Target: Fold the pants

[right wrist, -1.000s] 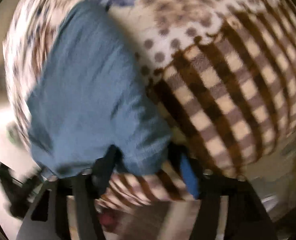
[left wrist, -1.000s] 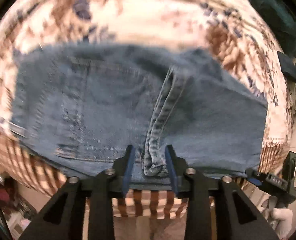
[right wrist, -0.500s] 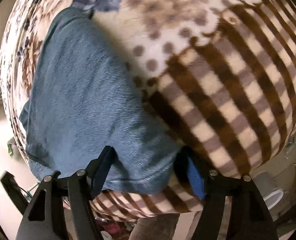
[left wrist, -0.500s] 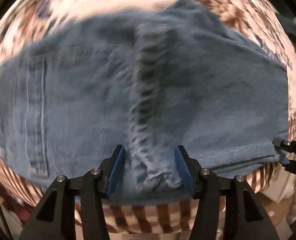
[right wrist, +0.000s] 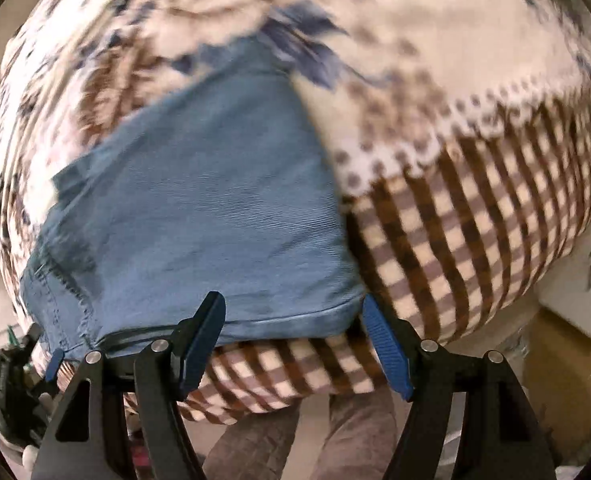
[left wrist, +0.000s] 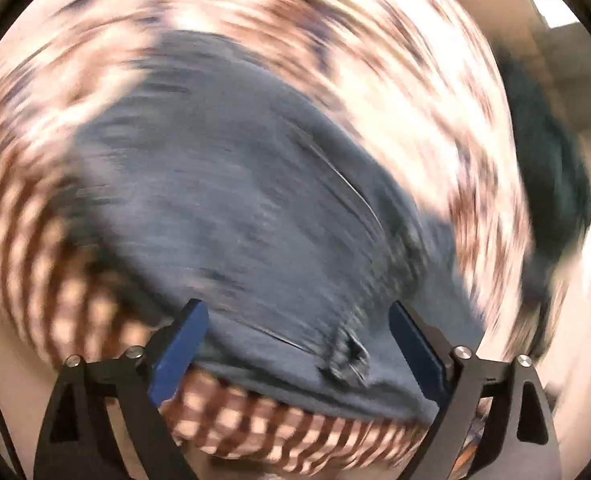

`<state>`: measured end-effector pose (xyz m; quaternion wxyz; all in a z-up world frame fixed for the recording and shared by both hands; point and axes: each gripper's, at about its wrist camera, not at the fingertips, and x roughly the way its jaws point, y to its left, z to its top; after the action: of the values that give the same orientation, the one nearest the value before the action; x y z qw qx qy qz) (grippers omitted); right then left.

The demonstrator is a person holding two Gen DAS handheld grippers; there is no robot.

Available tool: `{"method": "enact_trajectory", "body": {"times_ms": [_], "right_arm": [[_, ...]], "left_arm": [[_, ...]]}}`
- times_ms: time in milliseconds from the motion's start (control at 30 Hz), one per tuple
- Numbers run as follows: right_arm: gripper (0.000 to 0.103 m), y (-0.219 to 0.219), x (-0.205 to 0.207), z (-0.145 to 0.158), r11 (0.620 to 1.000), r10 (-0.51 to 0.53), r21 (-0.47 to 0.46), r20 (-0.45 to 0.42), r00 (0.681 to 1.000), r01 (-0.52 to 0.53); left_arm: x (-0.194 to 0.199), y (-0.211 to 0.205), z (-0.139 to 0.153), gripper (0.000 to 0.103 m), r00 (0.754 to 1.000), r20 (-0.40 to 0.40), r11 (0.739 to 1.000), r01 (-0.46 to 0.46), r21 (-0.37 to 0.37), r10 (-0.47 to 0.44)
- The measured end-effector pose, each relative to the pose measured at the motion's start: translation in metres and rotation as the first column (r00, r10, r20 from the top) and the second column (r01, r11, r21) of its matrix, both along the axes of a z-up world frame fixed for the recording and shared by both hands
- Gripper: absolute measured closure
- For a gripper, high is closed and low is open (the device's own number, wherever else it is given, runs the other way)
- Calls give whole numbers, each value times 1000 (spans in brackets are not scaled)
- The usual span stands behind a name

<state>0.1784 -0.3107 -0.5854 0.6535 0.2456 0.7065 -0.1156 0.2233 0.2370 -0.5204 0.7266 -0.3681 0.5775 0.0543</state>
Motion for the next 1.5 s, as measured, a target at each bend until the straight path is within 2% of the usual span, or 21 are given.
{"method": "enact_trajectory", "body": {"times_ms": [33,100,200,233,300,333,533,567,600,633,667,733,833,933,1000,1133,1233,1333,1367,1433,1500], "right_arm": [[29,8,5,6,1000,14,0,14,1000,-14],[29,39,28,10,999,53,-5,39,998,-53],[29,75,54,3,994,113,6,37,993,-114],[29,82,62,-1,993,121,10,33,992,-121],[29,105,76,-4,987,160,28,47,986,-161],[29,113,82,-7,982,182,36,52,982,-184],[29,158,91,-16,958,278,62,31,960,-280],[29,165,93,-18,957,280,66,35,959,-281],[29,170,92,-21,954,286,77,42,957,-289],[29,177,91,-20,950,297,85,46,954,-300],[29,183,89,-19,946,310,85,47,950,-313],[29,197,84,-22,935,345,79,40,938,-347],[29,207,72,-32,933,350,92,10,937,-349],[29,205,62,-42,945,307,125,-13,952,-303],[29,200,56,-42,953,276,133,-8,961,-272],[29,188,50,-36,959,253,130,9,967,-252],[29,178,48,-34,960,254,119,14,967,-254],[29,166,44,-36,963,242,123,3,970,-241],[29,161,43,-34,964,237,125,0,971,-235],[29,160,43,-35,967,226,125,-5,974,-224],[29,159,42,-34,967,221,128,-6,975,-218]], "left_arm": [[-12,23,-5,10,996,-7,995,-93,-25,93],[-21,49,-24,10,976,-41,973,-217,-79,214],[-39,82,-55,10,909,-85,894,-416,-163,408],[-42,85,-66,10,888,-100,867,-460,-191,449],[-45,93,-74,10,863,-105,836,-504,-218,493],[-42,95,-76,10,861,-98,832,-508,-224,499],[-13,86,-86,12,888,-49,870,-457,-187,456],[-10,84,-85,22,890,-31,874,-452,-178,454],[-9,82,-81,37,897,-12,885,-438,-160,442],[-7,81,-76,46,909,7,901,-413,-133,418],[-6,81,-71,52,919,16,914,-391,-109,395],[-4,83,-67,52,920,22,916,-387,-102,391],[1,88,-74,47,908,25,903,-414,-114,419],[4,93,-90,41,877,41,868,-465,-171,478],[-1,96,-93,41,848,63,834,-500,-234,527],[-18,92,-75,50,817,118,808,-519,-279,565],[-28,82,-45,51,817,191,829,-487,-277,544],[-19,71,-47,50,852,228,875,-418,-245,471],[-15,70,-59,49,862,204,876,-413,-249,464],[-8,73,-97,49,871,112,856,-435,-281,479],[-7,78,-111,49,854,101,831,-461,-311,511]]}}
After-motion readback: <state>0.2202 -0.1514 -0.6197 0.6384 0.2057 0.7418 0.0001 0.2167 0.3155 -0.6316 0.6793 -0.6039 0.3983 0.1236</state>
